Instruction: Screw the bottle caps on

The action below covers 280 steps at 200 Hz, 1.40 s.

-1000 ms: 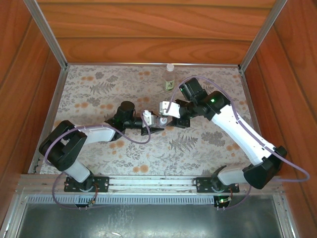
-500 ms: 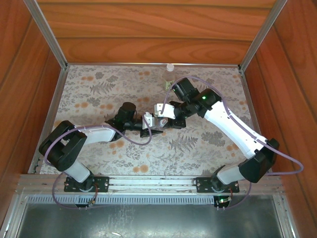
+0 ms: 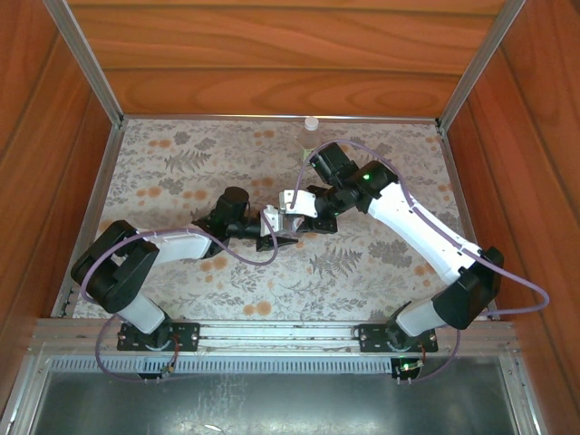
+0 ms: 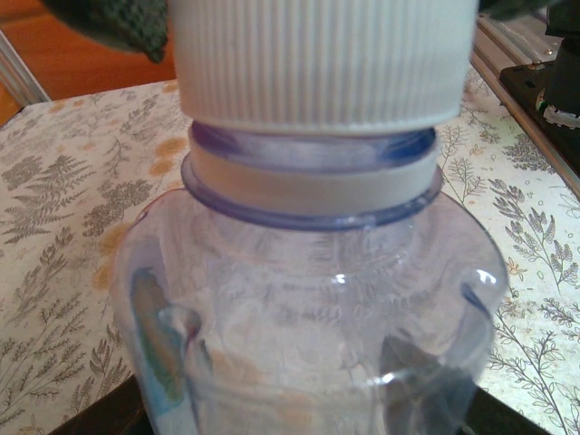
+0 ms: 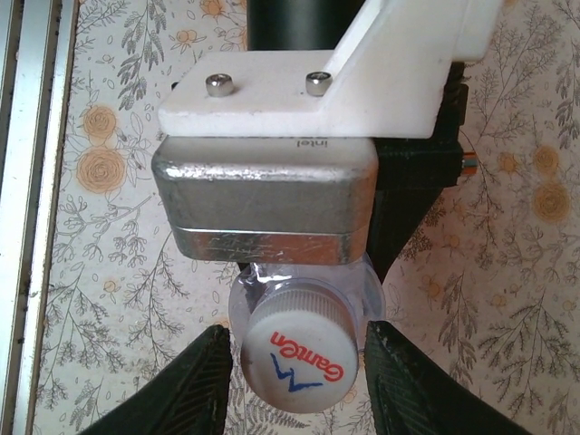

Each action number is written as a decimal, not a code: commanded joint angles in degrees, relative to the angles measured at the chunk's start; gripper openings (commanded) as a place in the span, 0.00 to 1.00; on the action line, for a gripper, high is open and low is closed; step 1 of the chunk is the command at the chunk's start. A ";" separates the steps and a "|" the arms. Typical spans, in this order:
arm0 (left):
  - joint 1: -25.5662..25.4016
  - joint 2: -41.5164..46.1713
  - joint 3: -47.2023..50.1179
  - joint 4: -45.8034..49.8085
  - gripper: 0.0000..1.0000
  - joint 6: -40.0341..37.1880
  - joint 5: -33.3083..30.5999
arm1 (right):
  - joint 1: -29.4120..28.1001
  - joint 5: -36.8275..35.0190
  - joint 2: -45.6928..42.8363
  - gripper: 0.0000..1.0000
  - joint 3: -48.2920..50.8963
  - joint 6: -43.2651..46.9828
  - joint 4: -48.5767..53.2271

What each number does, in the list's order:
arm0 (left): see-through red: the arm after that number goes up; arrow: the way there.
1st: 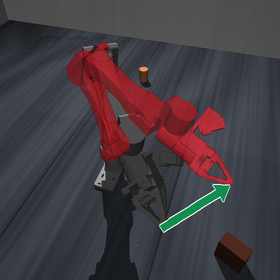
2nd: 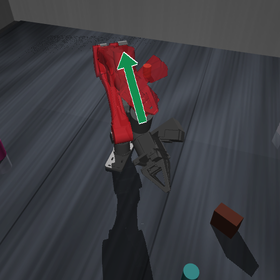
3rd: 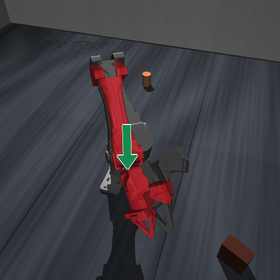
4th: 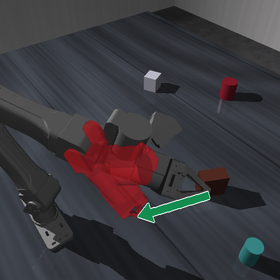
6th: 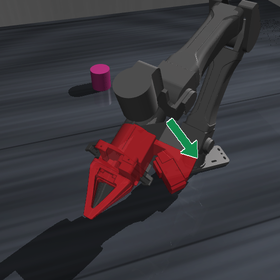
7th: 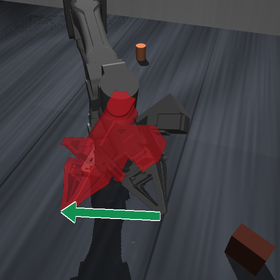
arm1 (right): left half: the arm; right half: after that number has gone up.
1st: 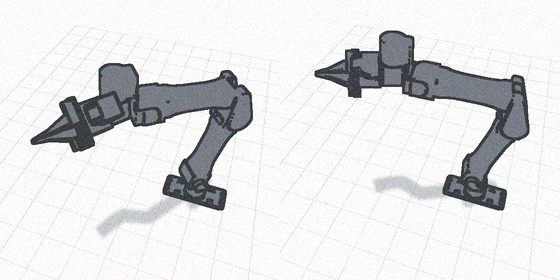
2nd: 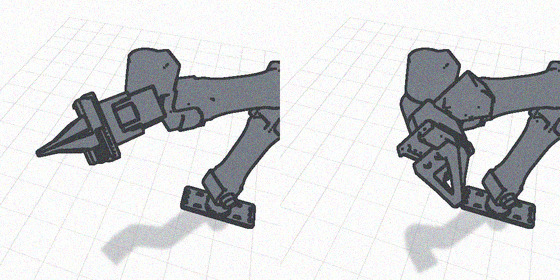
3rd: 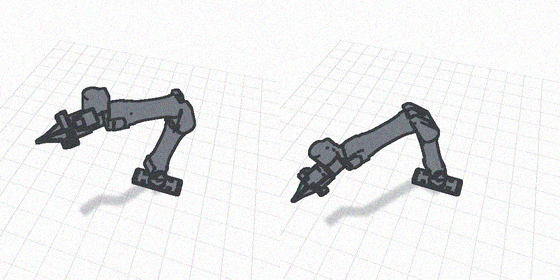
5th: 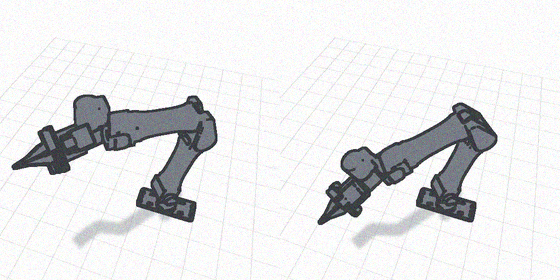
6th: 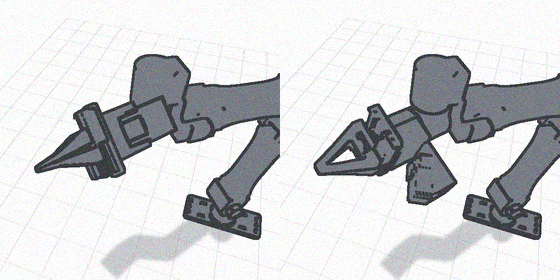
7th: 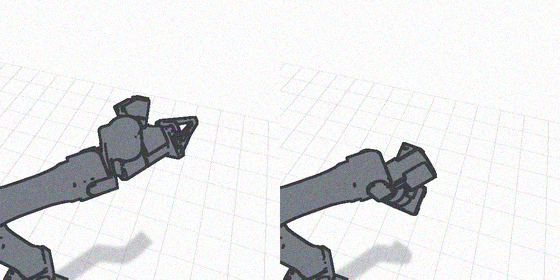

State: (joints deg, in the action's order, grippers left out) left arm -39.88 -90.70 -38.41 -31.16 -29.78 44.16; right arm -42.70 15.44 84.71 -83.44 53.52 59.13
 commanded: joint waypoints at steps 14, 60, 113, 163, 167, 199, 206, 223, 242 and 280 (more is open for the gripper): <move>-0.56 1.73 -0.26 0.89 0.50 -0.26 -0.16 | -0.46 -0.63 1.10 0.41 -0.28 0.77 -0.16; -0.60 2.34 -0.39 0.97 0.50 -0.10 -2.07 | -0.46 -0.79 0.89 0.30 -0.01 -3.82 -1.46; -0.55 2.04 -2.89 1.10 0.50 0.80 -8.52 | -0.46 -5.66 -2.28 0.19 3.41 -27.60 -9.08; -0.62 2.32 -4.54 1.10 0.50 -1.01 -14.98 | -0.37 -15.04 -2.34 0.14 2.68 -72.71 -9.03; -0.64 2.36 -4.56 1.19 0.50 -1.18 -15.16 | -0.37 -15.30 -2.08 0.14 2.54 -76.09 -8.16; -0.64 2.11 -4.83 1.65 0.50 -2.16 -15.76 | -0.37 -15.83 -2.15 0.18 1.70 -86.15 -4.43; -0.62 1.97 -4.78 1.76 0.50 -2.21 -15.55 | -0.37 -15.78 -2.55 0.21 1.55 -84.58 -4.79; -0.64 1.84 -4.58 2.26 0.50 -2.38 -14.36 | 0.27 -14.55 -3.62 0.37 0.49 -79.32 -5.43; -0.64 2.08 -3.68 2.79 0.50 -2.44 -13.46 | 0.99 -11.24 -6.02 0.52 1.40 -69.35 -9.13; -0.59 4.68 -0.81 4.12 0.50 -2.96 -10.50 | 2.18 -4.19 -12.64 0.68 7.03 -39.54 -14.68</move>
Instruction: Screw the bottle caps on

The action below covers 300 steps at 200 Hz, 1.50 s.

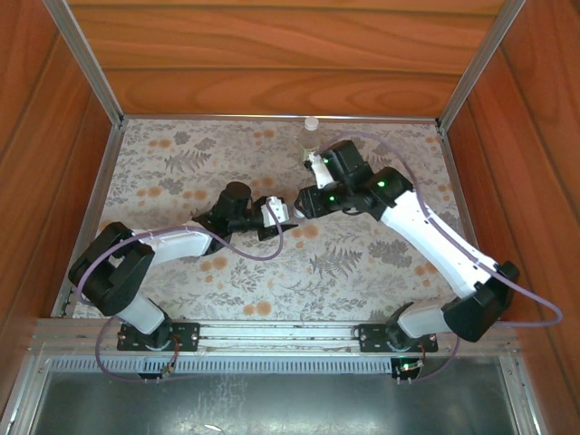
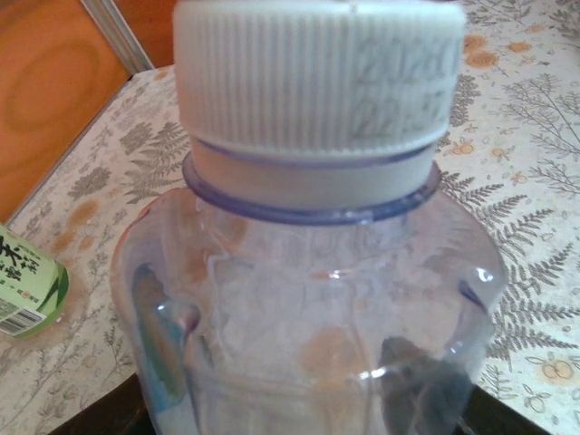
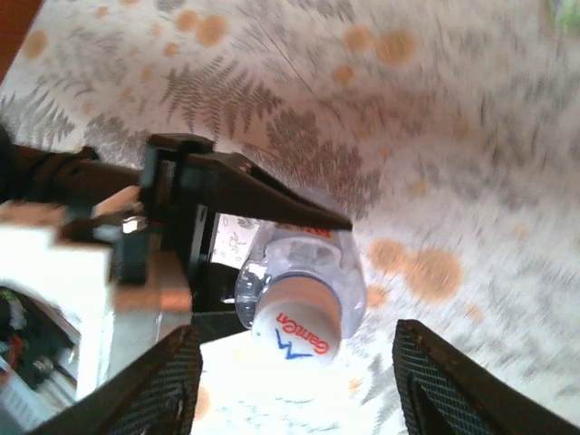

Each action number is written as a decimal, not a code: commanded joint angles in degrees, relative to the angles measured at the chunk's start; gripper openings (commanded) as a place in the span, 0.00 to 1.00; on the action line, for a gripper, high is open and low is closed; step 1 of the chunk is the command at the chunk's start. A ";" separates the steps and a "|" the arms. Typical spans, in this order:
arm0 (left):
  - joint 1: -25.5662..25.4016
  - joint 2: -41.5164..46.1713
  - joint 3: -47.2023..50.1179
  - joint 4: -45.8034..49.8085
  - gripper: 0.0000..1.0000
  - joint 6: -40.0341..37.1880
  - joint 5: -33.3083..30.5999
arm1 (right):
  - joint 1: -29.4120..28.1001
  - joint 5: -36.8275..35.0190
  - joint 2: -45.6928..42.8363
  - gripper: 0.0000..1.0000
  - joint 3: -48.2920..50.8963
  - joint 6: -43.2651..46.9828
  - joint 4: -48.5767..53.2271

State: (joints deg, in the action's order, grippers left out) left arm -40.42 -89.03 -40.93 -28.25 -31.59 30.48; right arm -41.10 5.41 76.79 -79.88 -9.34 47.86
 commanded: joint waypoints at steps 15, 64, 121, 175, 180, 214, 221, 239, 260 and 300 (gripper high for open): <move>-0.09 4.59 2.49 2.20 0.50 -1.10 4.89 | 0.46 12.53 -7.05 0.71 5.05 39.35 -1.49; -1.39 9.67 1.82 12.65 0.50 -5.34 5.89 | -1.20 16.18 -6.14 0.72 0.72 67.67 8.43; -2.23 10.57 1.58 13.79 0.50 -5.78 4.44 | -3.30 11.99 0.39 0.64 -4.81 71.78 13.69; -2.27 10.55 0.85 13.84 0.50 -5.57 5.54 | -4.47 10.76 2.81 0.59 -3.19 71.42 13.42; -2.29 10.62 0.86 13.84 0.50 -5.49 5.50 | -4.56 10.66 3.00 0.58 -3.05 71.23 13.29; -2.46 10.85 0.87 13.84 0.50 -5.23 5.53 | -4.75 9.67 3.87 0.59 -0.80 71.13 11.08; -2.53 10.87 0.86 13.86 0.50 -5.15 5.41 | -4.72 9.09 4.00 0.59 -0.18 71.30 10.42; -2.68 10.89 0.90 13.89 0.50 -5.15 5.47 | -4.73 8.90 4.60 0.59 0.07 71.13 9.85; -2.78 10.87 0.98 13.91 0.50 -5.08 5.36 | -4.77 9.28 5.20 0.56 -0.07 70.97 9.54; -2.75 10.48 1.20 13.92 0.50 -5.33 4.64 | -4.78 10.50 4.98 0.57 -0.03 70.55 9.25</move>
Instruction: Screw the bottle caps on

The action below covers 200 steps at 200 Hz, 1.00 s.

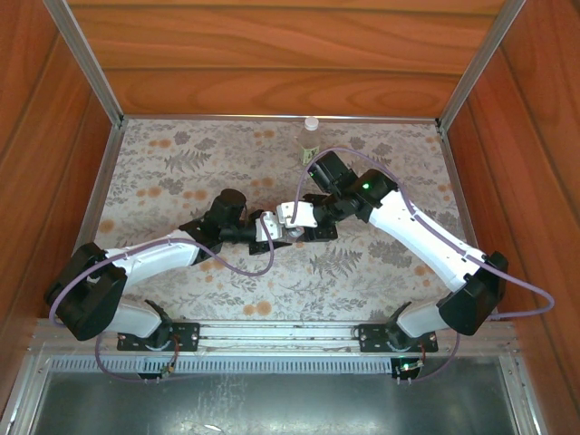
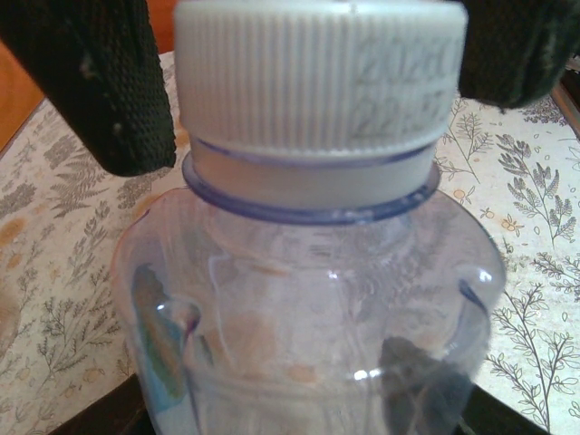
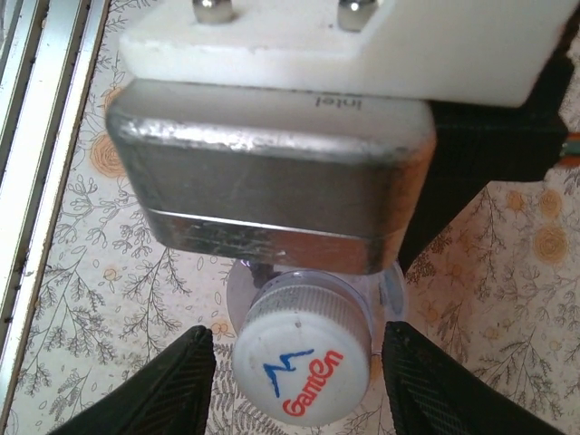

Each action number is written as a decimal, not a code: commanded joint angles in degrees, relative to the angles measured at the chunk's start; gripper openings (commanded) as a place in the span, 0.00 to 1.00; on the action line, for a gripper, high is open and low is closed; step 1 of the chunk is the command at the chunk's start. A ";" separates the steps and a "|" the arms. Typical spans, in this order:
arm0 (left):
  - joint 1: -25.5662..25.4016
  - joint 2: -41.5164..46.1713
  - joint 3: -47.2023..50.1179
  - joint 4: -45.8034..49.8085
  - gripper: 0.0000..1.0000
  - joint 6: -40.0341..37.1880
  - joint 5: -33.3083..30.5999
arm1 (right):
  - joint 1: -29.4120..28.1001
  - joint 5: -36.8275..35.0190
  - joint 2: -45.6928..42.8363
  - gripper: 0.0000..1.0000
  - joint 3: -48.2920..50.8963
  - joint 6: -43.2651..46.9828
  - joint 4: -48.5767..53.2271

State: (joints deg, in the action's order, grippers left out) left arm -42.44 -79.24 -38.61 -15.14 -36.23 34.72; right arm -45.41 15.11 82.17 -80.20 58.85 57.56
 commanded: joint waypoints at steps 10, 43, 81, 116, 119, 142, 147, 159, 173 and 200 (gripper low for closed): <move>-0.74 0.51 -1.09 0.81 0.50 -0.73 0.28 | -0.43 0.79 -0.97 0.57 0.63 2.02 -1.07; -0.79 -0.33 -1.09 0.85 0.50 -1.10 0.00 | -0.44 1.43 -1.73 0.48 1.32 0.75 -2.27; -0.77 -0.10 -1.03 0.82 0.50 -1.05 -0.21 | -0.43 1.19 -1.43 0.36 2.39 -0.37 -1.83; -0.76 0.14 -1.34 0.81 0.50 -1.12 -2.39 | -0.38 0.54 -2.12 0.28 3.45 -7.68 -4.69; -0.80 0.25 -1.38 0.81 0.50 -1.03 -3.00 | -0.39 0.19 -2.19 0.26 3.55 -9.45 -5.38; -0.80 0.01 -2.18 0.81 0.50 -1.50 -9.60 | -0.38 -2.78 -2.53 0.22 4.74 -24.14 -10.84; -0.81 -0.22 -2.46 0.73 0.50 -1.64 -11.17 | -0.39 -3.77 -2.55 0.20 5.17 -28.32 -12.23; -0.79 -0.68 -3.11 0.72 0.50 -2.04 -14.55 | -0.30 -7.04 -2.49 0.19 5.67 -38.04 -14.59; -0.74 -0.98 -3.48 0.73 0.50 -2.95 -16.96 | -0.01 -12.34 -2.24 0.14 6.00 -48.87 -16.04; -0.70 -1.69 -3.71 0.72 0.50 -5.04 -20.31 | 0.56 -11.66 -1.93 0.07 6.10 -66.61 -17.27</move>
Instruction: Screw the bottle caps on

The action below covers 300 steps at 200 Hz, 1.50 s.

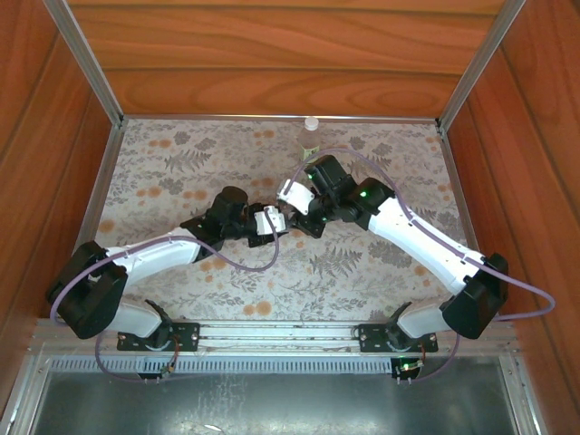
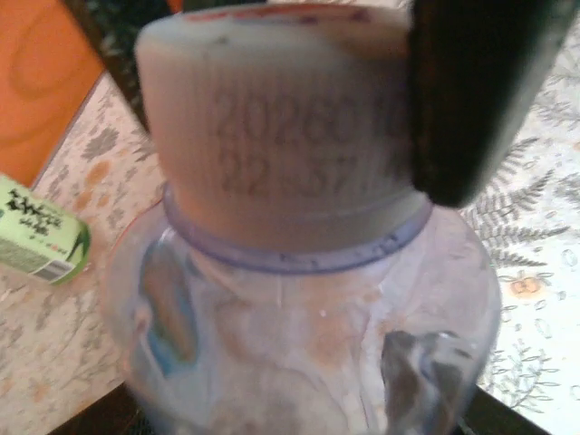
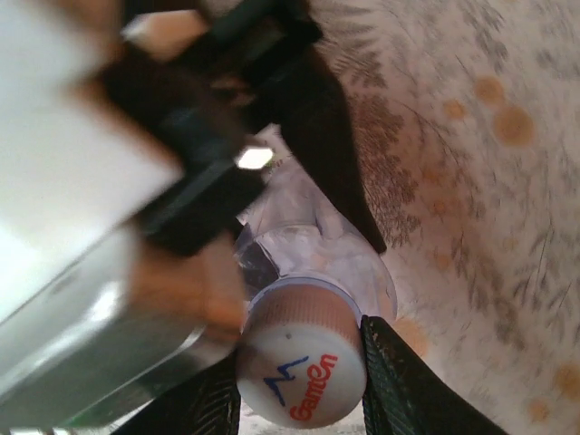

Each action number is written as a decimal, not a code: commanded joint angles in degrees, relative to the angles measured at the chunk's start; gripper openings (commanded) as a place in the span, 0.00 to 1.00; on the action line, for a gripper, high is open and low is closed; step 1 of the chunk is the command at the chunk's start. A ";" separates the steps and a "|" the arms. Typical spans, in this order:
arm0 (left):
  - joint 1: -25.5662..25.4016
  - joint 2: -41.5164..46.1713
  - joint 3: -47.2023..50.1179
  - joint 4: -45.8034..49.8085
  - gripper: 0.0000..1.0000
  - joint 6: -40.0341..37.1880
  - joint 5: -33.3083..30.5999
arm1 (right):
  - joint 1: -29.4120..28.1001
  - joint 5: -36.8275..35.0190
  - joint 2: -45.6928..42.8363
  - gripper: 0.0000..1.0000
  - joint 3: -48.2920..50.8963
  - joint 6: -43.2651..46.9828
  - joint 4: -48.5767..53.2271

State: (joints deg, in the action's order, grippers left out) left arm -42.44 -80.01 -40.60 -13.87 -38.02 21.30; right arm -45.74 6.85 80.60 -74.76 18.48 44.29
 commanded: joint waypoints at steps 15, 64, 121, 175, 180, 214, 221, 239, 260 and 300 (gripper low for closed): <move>-0.77 -0.91 -1.68 -0.53 0.50 -3.46 -7.54 | 1.07 -1.17 -0.31 0.03 1.74 -34.88 -5.81; -0.65 0.31 -0.73 -0.54 0.50 -2.13 -6.14 | 1.09 1.77 -0.61 0.02 2.30 -37.66 -6.70; 1.67 1.13 0.76 -1.70 0.65 4.33 5.59 | 2.14 6.00 -2.19 0.01 2.24 -24.31 -3.57; 4.37 3.37 4.47 -7.05 0.75 11.03 12.29 | 7.46 14.55 1.55 0.00 -6.30 -18.74 8.69; 4.36 3.37 4.56 -7.05 0.75 11.04 12.12 | 7.58 15.07 1.97 0.00 -7.01 -18.19 9.60; 4.38 2.64 4.41 -7.05 0.75 11.77 11.84 | 8.04 18.52 4.18 0.01 -10.06 -17.43 12.00; 4.32 2.29 4.18 -7.05 0.75 12.02 12.09 | 8.03 19.58 4.41 0.01 -10.53 -17.43 12.03; 4.32 1.58 3.95 -7.05 0.72 11.84 12.10 | 8.15 19.99 4.87 0.02 -11.36 -17.60 12.37; 4.37 1.47 4.34 -7.05 0.63 11.49 12.62 | 8.87 19.93 4.83 0.02 -11.89 -17.74 12.47; 4.41 1.70 4.14 -7.05 0.49 12.24 14.10 | 9.53 20.21 2.71 0.17 -10.02 -17.20 9.71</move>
State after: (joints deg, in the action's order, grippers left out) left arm -38.26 -78.11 -36.53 -20.38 -26.52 33.04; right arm -36.69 24.73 85.38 -85.25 0.01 55.13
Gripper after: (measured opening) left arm 0.503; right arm 0.342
